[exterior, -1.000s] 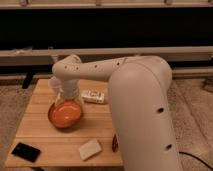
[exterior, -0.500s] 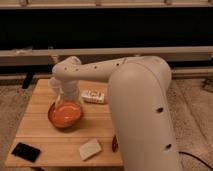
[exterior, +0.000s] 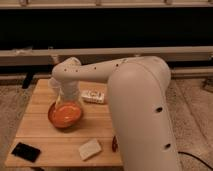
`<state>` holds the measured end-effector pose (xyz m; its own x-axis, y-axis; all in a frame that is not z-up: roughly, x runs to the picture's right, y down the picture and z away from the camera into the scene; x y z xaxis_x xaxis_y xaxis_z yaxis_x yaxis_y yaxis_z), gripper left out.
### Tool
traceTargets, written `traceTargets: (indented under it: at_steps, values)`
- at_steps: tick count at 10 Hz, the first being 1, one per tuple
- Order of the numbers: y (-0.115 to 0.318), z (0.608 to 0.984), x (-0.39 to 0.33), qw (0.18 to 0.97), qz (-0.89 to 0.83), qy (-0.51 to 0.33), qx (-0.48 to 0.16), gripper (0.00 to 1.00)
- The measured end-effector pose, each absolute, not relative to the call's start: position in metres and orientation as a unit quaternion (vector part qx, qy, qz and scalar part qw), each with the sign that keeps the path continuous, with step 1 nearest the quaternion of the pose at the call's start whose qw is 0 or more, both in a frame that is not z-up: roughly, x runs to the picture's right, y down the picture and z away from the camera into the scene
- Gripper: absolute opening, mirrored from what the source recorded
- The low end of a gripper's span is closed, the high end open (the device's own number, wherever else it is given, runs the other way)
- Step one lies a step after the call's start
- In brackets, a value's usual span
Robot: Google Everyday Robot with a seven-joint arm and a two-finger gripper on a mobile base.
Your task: Pick up the ceramic bowl
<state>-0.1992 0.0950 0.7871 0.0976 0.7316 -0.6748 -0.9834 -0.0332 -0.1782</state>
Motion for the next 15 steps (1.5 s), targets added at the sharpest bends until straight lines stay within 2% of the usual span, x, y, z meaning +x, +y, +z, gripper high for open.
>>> traceTargets:
  at_steps: [15]
  values:
    - [0.11,0.797,-0.197,0.658,0.651,0.203,-0.319,0.8]
